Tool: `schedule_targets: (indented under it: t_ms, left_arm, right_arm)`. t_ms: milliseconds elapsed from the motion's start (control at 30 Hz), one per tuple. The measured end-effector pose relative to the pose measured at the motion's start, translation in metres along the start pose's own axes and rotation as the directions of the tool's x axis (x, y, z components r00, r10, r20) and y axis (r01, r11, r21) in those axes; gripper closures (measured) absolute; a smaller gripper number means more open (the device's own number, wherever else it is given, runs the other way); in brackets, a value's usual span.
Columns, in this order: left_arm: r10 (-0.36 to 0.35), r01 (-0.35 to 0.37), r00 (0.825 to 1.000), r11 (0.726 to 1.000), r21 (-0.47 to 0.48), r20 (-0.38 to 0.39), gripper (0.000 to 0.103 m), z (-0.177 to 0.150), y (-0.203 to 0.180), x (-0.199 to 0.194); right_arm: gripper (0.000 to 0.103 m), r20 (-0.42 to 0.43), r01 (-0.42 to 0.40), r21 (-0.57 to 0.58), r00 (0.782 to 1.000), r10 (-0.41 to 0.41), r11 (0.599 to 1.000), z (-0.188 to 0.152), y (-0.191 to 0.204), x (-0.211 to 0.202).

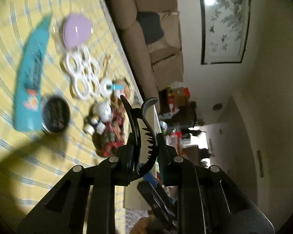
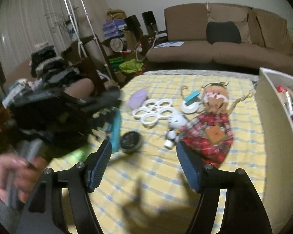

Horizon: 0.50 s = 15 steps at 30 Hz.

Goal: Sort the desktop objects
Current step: 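Pass the claw clip from the right gripper into the left gripper, then grasp the Hello Kitty figure with the right gripper while the left carries the clip toward the bin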

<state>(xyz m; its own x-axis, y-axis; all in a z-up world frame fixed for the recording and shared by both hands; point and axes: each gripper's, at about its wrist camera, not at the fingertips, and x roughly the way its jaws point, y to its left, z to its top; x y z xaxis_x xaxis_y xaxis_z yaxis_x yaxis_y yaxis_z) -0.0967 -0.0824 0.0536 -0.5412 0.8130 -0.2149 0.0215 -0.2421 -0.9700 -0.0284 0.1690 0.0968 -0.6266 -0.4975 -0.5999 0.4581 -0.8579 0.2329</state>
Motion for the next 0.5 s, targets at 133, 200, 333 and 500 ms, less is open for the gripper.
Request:
schedule_targets:
  t_ms: [133, 200, 333, 500]
  left_arm:
    - [0.016, -0.016, 1.0, 1.0, 0.023, 0.027, 0.084, 0.001, -0.005, -0.016]
    - [0.018, -0.019, 0.999, 0.999, 0.03, 0.031, 0.084, 0.002, -0.008, -0.019]
    - [0.003, -0.003, 1.0, 1.0, 0.024, 0.028, 0.084, 0.001, -0.006, -0.021]
    - [-0.015, 0.014, 0.999, 1.0, 0.019, 0.029, 0.084, -0.008, 0.002, -0.026]
  right_arm:
    - [0.033, -0.025, 0.04, -0.011, 0.999, -0.04, 0.999, 0.016, -0.013, 0.021]
    - [0.036, -0.041, 0.065, -0.012, 0.997, -0.065, 0.998, 0.031, -0.021, 0.037]
    - [0.044, -0.134, 0.116, -0.037, 0.984, -0.12, 0.993, 0.056, -0.037, 0.088]
    - [0.044, -0.284, 0.162, -0.114, 0.94, -0.188, 0.98, 0.055, -0.047, 0.149]
